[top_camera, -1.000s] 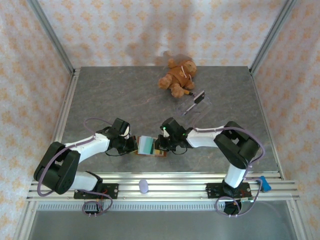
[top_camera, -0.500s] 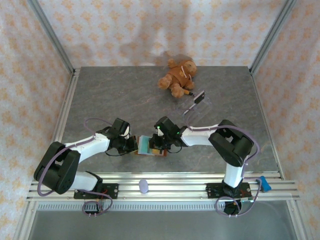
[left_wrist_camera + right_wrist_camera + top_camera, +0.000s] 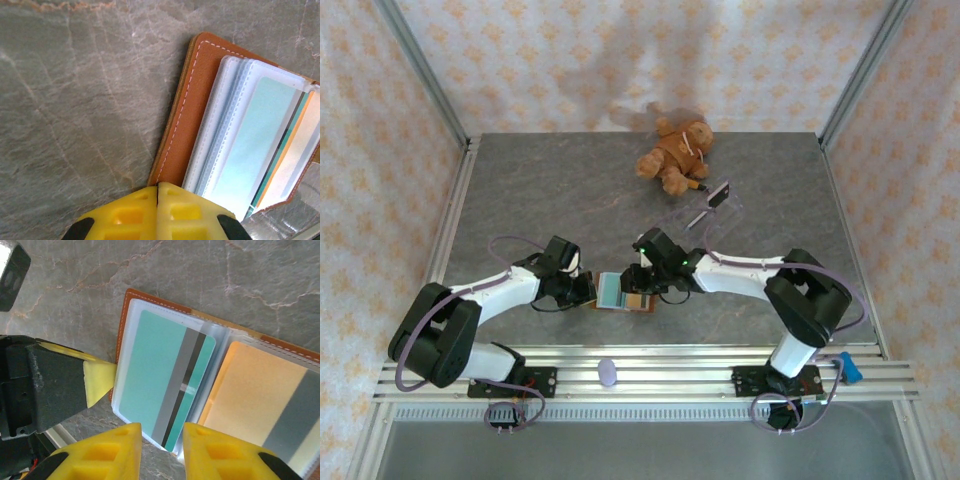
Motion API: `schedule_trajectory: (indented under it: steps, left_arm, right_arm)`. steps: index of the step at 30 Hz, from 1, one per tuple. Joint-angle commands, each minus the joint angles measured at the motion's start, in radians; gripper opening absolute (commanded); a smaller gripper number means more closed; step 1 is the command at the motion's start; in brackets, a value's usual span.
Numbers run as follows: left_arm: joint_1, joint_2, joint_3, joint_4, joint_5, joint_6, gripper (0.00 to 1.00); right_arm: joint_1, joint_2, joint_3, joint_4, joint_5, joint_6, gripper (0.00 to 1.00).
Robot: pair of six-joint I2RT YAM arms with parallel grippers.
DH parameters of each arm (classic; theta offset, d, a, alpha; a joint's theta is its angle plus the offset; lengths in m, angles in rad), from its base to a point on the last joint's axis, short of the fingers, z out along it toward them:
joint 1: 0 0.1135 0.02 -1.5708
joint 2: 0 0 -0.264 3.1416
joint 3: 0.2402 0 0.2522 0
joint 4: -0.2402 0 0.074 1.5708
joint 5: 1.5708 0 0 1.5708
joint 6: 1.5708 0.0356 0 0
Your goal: Put the credit cards into the card holder
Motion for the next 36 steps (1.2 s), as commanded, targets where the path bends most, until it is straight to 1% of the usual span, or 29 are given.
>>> schedule_trajectory:
  steps: [1, 3, 9, 19, 27, 36]
  left_arm:
    - [-0.004, 0.038, -0.017, -0.015, -0.038, 0.005, 0.00]
    - [-0.003, 0.039, -0.016, -0.016, -0.038, 0.007, 0.00]
    - [-0.004, 0.045, -0.014, -0.010, -0.035, 0.005, 0.00]
    - [-0.004, 0.050, -0.016, -0.004, -0.032, 0.004, 0.00]
    - [-0.003, 0.055, -0.013, 0.000, -0.027, 0.005, 0.00]
    - [-0.004, 0.052, -0.004, -0.005, -0.025, 0.009, 0.00]
  right_arm:
    - [0.008, 0.021, -0.015, -0.028, 0.038, -0.010, 0.29]
    - [0.012, 0.040, -0.005, -0.014, 0.042, -0.007, 0.28]
    - [0.013, 0.085, 0.040, -0.018, 0.047, -0.023, 0.13]
    - [0.014, 0.144, 0.080, -0.010, 0.026, -0.033, 0.13]
    - [0.023, 0.172, 0.112, -0.012, 0.007, -0.043, 0.08]
    - [0.031, 0.172, 0.118, -0.005, -0.022, -0.074, 0.09]
